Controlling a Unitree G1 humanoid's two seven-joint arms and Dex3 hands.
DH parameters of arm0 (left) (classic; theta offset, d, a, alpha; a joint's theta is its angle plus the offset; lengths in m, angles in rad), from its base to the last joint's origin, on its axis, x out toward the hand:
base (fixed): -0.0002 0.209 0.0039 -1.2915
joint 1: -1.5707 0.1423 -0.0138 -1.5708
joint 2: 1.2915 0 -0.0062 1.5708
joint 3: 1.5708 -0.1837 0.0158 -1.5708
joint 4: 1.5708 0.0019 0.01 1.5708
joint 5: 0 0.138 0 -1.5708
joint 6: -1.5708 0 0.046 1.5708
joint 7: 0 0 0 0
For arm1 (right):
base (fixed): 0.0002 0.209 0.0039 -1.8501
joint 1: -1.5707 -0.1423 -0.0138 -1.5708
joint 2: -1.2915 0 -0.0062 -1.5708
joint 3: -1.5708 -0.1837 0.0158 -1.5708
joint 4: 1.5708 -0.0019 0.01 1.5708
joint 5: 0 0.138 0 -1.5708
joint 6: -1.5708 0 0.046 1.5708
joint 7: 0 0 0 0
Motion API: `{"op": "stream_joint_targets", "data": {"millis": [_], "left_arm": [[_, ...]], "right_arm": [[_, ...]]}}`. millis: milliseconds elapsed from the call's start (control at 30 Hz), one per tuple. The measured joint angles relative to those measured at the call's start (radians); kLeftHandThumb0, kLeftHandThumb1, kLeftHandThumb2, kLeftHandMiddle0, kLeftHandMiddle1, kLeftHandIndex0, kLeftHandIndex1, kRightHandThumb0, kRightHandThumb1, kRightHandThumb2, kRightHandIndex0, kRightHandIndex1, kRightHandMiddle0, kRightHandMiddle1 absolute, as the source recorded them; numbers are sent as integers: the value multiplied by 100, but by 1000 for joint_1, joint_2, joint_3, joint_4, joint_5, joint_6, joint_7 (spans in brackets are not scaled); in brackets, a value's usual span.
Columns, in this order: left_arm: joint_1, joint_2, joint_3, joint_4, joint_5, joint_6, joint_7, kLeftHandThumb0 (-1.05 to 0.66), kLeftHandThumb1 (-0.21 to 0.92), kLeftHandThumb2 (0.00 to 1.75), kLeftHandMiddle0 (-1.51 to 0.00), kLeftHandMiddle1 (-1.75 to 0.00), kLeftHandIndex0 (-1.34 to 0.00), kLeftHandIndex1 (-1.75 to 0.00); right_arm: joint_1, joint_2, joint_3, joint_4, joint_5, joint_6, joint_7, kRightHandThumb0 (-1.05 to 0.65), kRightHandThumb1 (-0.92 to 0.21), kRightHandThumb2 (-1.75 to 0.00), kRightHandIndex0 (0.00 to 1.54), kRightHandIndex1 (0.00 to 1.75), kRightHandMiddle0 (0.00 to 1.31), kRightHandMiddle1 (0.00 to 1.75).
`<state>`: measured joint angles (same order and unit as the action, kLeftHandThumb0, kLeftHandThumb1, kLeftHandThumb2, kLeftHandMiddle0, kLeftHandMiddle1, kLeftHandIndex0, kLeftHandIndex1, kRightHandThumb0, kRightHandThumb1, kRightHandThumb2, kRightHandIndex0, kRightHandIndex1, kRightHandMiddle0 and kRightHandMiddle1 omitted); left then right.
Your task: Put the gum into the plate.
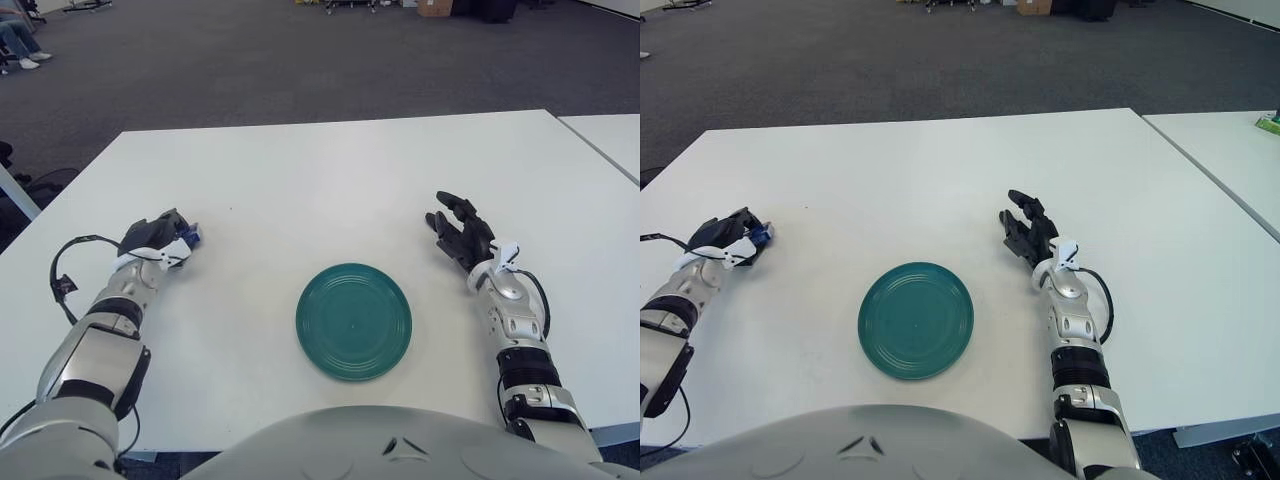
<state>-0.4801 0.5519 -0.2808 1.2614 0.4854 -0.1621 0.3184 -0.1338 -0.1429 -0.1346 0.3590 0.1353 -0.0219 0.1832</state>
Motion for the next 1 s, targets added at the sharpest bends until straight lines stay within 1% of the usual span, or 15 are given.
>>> {"op": "stream_joint_targets", "data": {"millis": [133,267,533,667,800,900,1000], "left_arm": [[1,0,5,0,-6,-15,5,-45,44,114,-88,-160,-53,-174],[4,10,7,-9,-8,-23,14,-44,48,111,-90,-157,-50,-174],[12,16,9,-43,-7,-22,34,-43,53,104,-88,-150,-45,-175],[7,28,8,-59,-3,-12,40,-42,55,102,-86,-153,-44,-175],[5,46,7,-84,9,-9,45,-43,53,104,-86,-163,-45,-175],[5,56,7,-132,24,-10,66,-43,51,107,-86,-170,-47,-175],[11,75,12,-207,34,-10,81,-44,49,110,-89,-173,-49,-175]], "right_arm": [[-3,0,-1,4,0,0,0,-55,-92,-76,41,1,0,61],[-3,0,-1,4,-1,3,-3,-55,-92,-76,40,1,0,61],[-4,0,2,0,-3,10,-8,-55,-92,-76,40,1,0,61],[-4,0,3,-4,-2,14,-8,-54,-92,-76,41,1,0,61],[-4,0,2,-9,-1,17,-7,-54,-92,-76,41,1,0,61],[-4,0,3,-12,-1,18,-6,-53,-92,-76,40,1,0,60],[-3,0,5,-19,-1,24,-6,-53,-92,-76,40,0,0,60]]}}
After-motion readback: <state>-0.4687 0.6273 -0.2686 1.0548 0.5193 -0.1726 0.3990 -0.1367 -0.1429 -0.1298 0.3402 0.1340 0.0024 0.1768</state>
